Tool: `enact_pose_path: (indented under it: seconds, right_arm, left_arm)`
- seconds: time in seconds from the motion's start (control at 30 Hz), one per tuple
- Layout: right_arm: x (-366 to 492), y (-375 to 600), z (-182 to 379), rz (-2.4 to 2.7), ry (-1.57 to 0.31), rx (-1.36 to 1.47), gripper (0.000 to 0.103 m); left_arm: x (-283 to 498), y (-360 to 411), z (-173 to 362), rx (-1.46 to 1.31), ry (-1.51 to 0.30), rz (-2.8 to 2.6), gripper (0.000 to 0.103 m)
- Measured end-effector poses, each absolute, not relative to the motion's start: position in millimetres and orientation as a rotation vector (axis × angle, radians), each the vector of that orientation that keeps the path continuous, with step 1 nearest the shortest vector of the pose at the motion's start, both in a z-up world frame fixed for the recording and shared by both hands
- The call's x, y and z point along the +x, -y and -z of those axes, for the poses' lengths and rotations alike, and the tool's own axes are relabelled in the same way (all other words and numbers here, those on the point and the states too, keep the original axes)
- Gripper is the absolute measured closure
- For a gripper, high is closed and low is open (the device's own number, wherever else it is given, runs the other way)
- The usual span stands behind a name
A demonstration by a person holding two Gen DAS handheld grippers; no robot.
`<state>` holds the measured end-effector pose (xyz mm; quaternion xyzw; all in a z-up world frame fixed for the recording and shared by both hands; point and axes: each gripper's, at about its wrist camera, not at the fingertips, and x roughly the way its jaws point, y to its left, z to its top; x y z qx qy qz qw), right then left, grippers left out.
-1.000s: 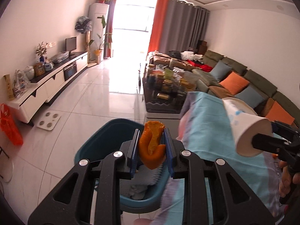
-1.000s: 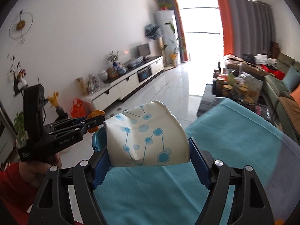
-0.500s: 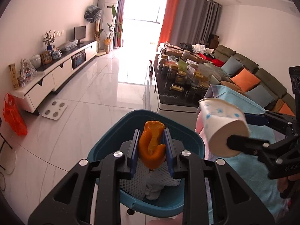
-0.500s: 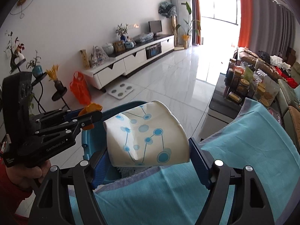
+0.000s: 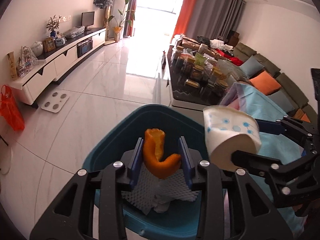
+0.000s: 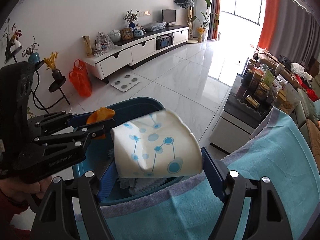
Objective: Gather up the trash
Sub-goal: 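Open both tools to drop the cup and peel into the teal bin, then move both open tools back over the table trash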
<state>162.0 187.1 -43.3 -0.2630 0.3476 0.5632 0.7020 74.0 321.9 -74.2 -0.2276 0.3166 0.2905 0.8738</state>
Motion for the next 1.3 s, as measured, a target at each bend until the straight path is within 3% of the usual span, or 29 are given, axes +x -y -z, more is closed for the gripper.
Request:
enact_pose_path:
  seconds: [0.33,0.53,0.7,0.87,0.97,1.3]
  right_arm:
    - [170.7,-163.5,30.7,-1.233,-0.742,-0.513,0.024]
    - [169.4,-130.0,7.6,-1.226,-0.693,-0.418,0.019]
    - [156.9,-86.2,-20.3,-1.205,-0.616,-0.323,0.01]
    - [146.6,-40.3,-41.2,-1.155,-0.549,-0.256,0.007]
    - [140.5,-10.8,-50.7,-1.122,-0.517,-0.208,0.007]
    - [117.5,92.9,-55.3,-0.94,-0.431,-0.112,0.007]
  left_arm:
    - [55.2,-323.3,62.8,-0.461,-0.608,-0.646,0.06]
    - [25.5,-304.8,34.3,-0.434,-0.532,-0.661,0.047]
    - [3.3,-277.8,-1.1,-0.394,-0.435,-0.655,0.018]
    - [-4.5,-244.2,-34.4,-0.319,-0.364,-0.615,0.01]
    - [-4.1,-223.2,-51.8,-0.292,-0.333,-0.592,0.005]
    - [0.0,-140.5,-92.0,-0.204,-0.277,-0.464,0.006]
